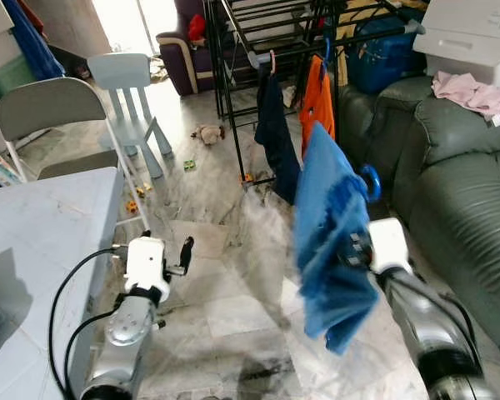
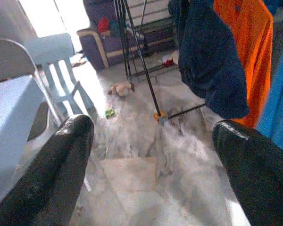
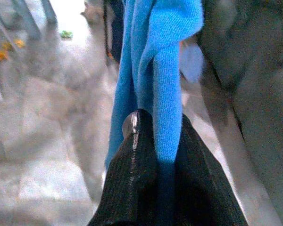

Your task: Hang hanger

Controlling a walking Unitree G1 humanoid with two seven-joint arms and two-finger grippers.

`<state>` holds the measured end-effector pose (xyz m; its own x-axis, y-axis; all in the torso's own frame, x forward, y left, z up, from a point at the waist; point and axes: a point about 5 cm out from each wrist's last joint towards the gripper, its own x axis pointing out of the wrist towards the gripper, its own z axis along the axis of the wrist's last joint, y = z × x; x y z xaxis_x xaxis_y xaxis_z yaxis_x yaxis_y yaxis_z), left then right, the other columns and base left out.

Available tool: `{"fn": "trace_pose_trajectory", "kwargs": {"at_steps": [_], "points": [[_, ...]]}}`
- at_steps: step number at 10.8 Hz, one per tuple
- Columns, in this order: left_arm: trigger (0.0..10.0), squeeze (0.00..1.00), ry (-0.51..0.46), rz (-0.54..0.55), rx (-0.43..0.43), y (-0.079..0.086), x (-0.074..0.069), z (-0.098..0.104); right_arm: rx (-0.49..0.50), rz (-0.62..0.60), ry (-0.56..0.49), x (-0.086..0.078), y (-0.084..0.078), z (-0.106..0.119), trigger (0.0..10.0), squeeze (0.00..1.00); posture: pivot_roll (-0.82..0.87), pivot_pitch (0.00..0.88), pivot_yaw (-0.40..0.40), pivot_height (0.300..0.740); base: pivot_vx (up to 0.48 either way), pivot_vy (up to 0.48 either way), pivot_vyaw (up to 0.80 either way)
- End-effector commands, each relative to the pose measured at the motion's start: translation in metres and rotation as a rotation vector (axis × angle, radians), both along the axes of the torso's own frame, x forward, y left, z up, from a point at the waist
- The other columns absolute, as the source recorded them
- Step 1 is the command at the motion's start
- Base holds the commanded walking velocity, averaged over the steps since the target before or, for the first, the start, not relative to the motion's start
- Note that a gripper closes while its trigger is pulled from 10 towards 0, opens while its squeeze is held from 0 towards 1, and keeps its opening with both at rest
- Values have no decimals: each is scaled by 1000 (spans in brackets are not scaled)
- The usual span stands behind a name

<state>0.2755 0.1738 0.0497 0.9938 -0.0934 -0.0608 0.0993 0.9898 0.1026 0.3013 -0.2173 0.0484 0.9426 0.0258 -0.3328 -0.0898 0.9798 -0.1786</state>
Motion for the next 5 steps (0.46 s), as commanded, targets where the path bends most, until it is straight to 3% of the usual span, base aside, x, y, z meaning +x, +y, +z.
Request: {"fn": "trace_pose_trajectory", "kwargs": {"at_steps": [1, 2, 3, 5], "points": [[10000, 369, 13, -5, 5, 3, -2, 0, -6, -50, -43, 2, -4, 10, 10000, 0, -124, 0, 121, 740, 0, 0, 0], [10000, 0, 26, -9, -11, 1, -3, -2, 27, -125, -38, -5, -12, 6, 10000, 0, -129, 0, 121, 740, 0, 0, 0], [10000, 0, 26, -17, -36, -4, -2, -1, 91, -200, -14, -8, -16, 4, 10000, 0, -134, 0, 124, 740, 0, 0, 0], [10000, 0, 25, -59, -59, -16, -1, 2, 89, -206, -16, -6, -11, 10, 10000, 0, -138, 0, 124, 740, 0, 0, -613]]}}
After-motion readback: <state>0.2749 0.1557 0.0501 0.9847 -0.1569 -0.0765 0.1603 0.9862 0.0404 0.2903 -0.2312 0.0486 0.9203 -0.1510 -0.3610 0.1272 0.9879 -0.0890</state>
